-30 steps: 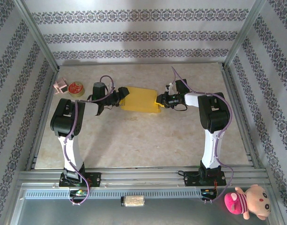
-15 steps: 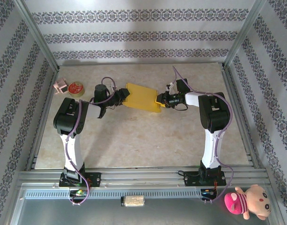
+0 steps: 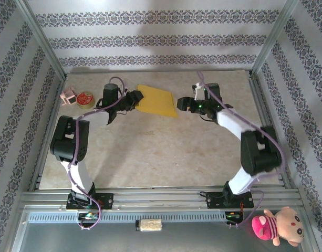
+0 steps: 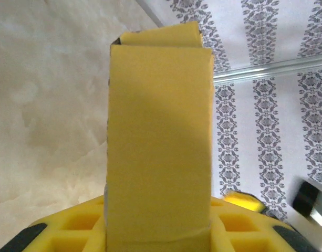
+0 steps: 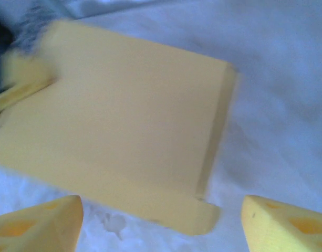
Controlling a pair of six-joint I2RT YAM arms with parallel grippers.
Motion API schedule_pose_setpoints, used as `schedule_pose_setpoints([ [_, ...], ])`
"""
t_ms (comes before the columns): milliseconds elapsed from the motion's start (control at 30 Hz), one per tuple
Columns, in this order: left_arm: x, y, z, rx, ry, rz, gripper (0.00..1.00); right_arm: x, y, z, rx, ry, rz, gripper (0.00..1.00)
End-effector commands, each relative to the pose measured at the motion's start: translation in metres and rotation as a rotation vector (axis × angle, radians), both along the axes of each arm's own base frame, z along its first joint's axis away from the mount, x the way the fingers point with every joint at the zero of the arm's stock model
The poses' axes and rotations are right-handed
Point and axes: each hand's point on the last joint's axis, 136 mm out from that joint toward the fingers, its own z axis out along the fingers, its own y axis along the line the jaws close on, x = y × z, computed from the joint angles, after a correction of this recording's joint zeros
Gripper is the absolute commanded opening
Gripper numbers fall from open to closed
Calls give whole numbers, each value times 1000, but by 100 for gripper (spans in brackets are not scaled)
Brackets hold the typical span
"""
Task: Fold the paper box
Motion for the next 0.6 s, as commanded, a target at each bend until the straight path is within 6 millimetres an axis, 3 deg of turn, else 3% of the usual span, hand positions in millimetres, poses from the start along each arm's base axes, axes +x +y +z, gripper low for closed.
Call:
schedule_pose_setpoints([
  [0, -4, 6, 4, 82, 43, 30, 29, -29, 51, 12, -411, -552, 251, 90],
  [67, -1, 4, 11, 61, 41, 36, 29, -44, 75, 4, -569, -710, 387, 92],
  [133, 2, 3, 16, 22, 52, 53, 29, -42, 91, 1, -669, -802, 431, 94],
  [267, 2, 4, 20, -40, 88, 83, 29, -17, 102, 2, -795, -886, 417, 95],
  [400, 2, -2, 18, -61, 150, 62, 29, 13, 103, -12, -944, -928, 370, 95],
  [500, 5, -6, 21, -132, 164, 65, 28, 39, 99, -17, -1076, -982, 288, 91],
  [567, 5, -7, 20, -149, 174, 67, 28, 52, 97, -14, -1133, -1033, 221, 82],
])
